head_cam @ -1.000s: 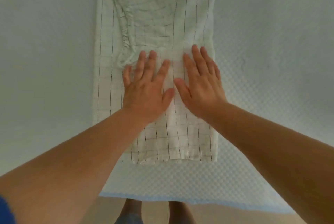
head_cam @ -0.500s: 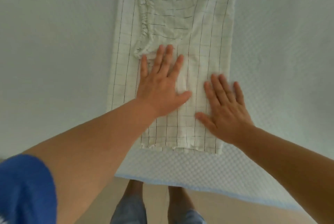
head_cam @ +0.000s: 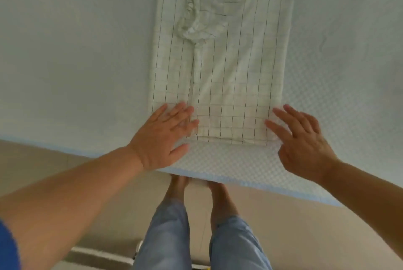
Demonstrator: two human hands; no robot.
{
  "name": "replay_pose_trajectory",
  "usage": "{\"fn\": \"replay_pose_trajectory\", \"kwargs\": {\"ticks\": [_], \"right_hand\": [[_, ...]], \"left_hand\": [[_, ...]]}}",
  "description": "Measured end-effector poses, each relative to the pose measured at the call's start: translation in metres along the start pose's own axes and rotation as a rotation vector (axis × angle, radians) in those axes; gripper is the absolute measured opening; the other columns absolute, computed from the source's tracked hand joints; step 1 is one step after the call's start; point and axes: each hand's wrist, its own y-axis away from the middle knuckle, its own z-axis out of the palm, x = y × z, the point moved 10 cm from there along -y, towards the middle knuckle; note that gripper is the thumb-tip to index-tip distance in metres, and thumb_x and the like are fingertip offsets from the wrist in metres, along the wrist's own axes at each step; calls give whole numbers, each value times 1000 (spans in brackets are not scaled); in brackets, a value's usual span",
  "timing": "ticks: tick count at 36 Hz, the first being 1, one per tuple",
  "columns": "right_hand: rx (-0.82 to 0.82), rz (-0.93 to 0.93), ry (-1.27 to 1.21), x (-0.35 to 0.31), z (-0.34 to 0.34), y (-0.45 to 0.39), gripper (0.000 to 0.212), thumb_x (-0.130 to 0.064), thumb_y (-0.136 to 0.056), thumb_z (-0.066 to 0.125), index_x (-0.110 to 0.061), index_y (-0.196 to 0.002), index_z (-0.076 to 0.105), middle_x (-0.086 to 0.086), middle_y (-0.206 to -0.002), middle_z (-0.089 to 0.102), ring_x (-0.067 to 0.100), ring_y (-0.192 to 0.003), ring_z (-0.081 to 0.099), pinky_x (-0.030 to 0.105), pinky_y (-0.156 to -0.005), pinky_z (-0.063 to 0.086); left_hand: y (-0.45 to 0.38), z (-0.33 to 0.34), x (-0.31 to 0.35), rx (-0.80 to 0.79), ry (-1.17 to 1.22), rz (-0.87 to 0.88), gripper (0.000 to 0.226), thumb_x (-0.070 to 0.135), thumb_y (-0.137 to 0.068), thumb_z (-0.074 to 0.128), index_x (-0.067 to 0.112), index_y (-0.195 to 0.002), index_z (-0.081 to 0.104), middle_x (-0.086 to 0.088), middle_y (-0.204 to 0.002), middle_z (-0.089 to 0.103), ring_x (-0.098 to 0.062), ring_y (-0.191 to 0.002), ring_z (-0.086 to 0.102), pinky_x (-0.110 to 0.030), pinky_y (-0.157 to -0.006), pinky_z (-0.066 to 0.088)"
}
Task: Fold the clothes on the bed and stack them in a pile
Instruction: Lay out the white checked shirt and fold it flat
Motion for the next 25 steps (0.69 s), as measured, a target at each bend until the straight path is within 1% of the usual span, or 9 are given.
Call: {"fn": "replay_pose_trajectory", "kwargs": {"ticks": [2, 4, 8, 12, 15, 18, 21, 23, 25], "right_hand": [[2, 20, 12, 8, -12, -13, 68, 0, -65, 71, -8, -130, 55, 24, -139, 44, 42, -132, 36, 54, -105, 23], [5, 9, 32, 13, -22, -28, 69, 1, -67, 72, -10, -132, 53, 24, -141, 42, 42, -133, 34, 54, -106, 23], [1, -97, 86, 12, -31, -50, 63, -6, -69, 75, -12, -129, 56, 24, -139, 44, 44, -131, 37, 58, -103, 28], [-11, -240, 134, 8, -30, -57, 61, -13, -67, 79, -14, -125, 61, 21, -132, 53, 43, -124, 47, 57, -99, 34], [30, -308, 180, 11, -33, -56, 45, -25, -81, 65, -14, -124, 61, 19, -127, 57, 42, -118, 52, 55, -97, 37], [12, -376, 184, 7, -29, -52, 52, -41, -83, 45, -16, -127, 54, 18, -125, 59, 41, -115, 55, 55, -95, 39], [34, -403, 172, -4, -26, -53, 62, -37, -71, 68, -19, -128, 48, 18, -124, 60, 41, -114, 56, 56, -95, 38], [27, -372, 142, -8, -26, -58, 71, -23, -53, 84, -17, -121, 61, 18, -122, 61, 41, -113, 57, 56, -95, 38], [59, -337, 98, -10, -32, -63, 64, -11, -46, 89, -15, -107, 71, 16, -117, 64, 39, -110, 59, 55, -94, 38]], "left_hand": [[6, -24, -16, 135, 42, -59, 54, 29, -88, 33, 11, -137, 45, -16, -144, 40, -34, -136, 27, -51, -109, 23], [9, -39, -34, 192, 41, -136, 54, 20, -84, 33, 8, -135, 48, -18, -140, 45, -36, -134, 34, -52, -107, 28], [8, -45, -73, 180, -45, -299, 65, 3, -83, 50, 15, -144, 33, -15, -149, 33, -33, -139, 26, -50, -109, 24], [3, -40, -104, 101, -121, -389, 71, 14, -88, 50, 27, -149, 15, -9, -157, 12, -27, -144, 12, -43, -112, 15], [-3, -45, -101, 106, -185, -321, 65, 19, -88, 57, 26, -146, 28, -15, -155, 19, -33, -140, 24, -46, -108, 23], [-4, -49, -97, 118, -200, -248, 61, 19, -81, 65, 21, -139, 45, -23, -148, 32, -42, -131, 37, -53, -99, 34], [0, -47, -99, 98, -205, -193, 65, 26, -72, 76, 22, -132, 53, -25, -145, 35, -46, -129, 38, -56, -96, 37], [0, -46, -93, 108, -188, -105, 59, 24, -66, 82, 21, -122, 63, -25, -140, 42, -47, -126, 42, -56, -95, 38], [-4, -53, -81, 184, -175, 44, 39, 18, -67, 78, 20, -106, 72, -22, -134, 51, -45, -121, 48, -53, -94, 41]]}}
